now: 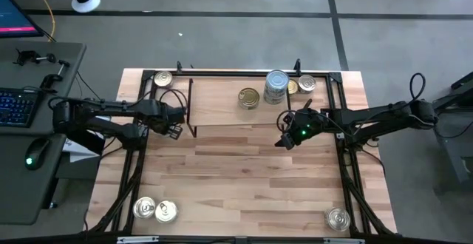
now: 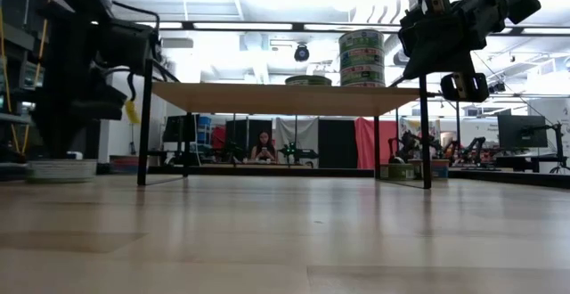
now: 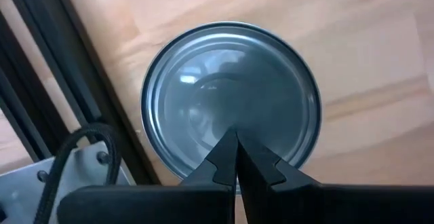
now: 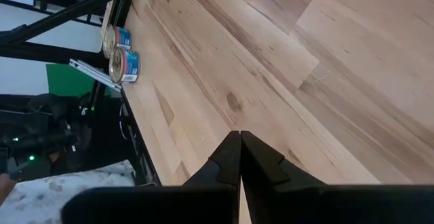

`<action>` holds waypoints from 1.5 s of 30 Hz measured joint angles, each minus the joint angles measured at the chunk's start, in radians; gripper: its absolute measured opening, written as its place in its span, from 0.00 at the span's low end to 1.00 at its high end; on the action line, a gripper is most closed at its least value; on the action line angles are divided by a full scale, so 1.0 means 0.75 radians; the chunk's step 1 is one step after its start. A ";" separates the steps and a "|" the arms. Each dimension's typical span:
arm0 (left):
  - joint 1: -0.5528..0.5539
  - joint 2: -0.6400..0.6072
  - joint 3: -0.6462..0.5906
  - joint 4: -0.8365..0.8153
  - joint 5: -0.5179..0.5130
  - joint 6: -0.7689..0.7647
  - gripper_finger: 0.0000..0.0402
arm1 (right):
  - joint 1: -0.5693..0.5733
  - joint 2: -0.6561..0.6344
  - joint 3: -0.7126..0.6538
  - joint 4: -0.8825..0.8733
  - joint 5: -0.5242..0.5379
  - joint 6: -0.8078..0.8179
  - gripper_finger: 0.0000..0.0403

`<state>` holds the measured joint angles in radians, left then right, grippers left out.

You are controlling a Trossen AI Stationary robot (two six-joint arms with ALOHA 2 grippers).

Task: Stack canned seafood by type on shelf
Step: Stack the green white tuna can on top of the other green white tuna can on the shelf

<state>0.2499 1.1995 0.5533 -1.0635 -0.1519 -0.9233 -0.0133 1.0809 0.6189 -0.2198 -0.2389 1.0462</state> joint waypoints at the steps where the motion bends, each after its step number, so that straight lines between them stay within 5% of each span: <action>1: -0.024 0.000 0.000 0.000 0.006 -0.004 0.00 | 0.000 0.000 0.000 0.000 -0.001 0.000 0.00; 13: -0.251 0.000 0.000 0.014 0.016 -0.009 0.00 | 0.000 0.000 0.000 0.000 -0.009 0.000 0.00; 26: -0.479 0.000 0.001 0.067 0.040 0.308 0.00 | 0.000 0.000 0.000 0.000 -0.009 0.001 0.00; 33: -0.552 -0.002 0.007 0.147 0.170 0.432 0.00 | 0.000 0.000 0.000 0.000 -0.009 0.000 0.00; 45: -0.581 0.037 0.032 0.330 0.533 0.230 0.00 | 0.000 0.000 0.001 0.000 -0.012 0.000 0.00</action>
<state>-0.1862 1.2271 0.5770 -0.8162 0.2478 -0.7511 -0.0135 1.0809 0.6193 -0.2199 -0.2482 1.0462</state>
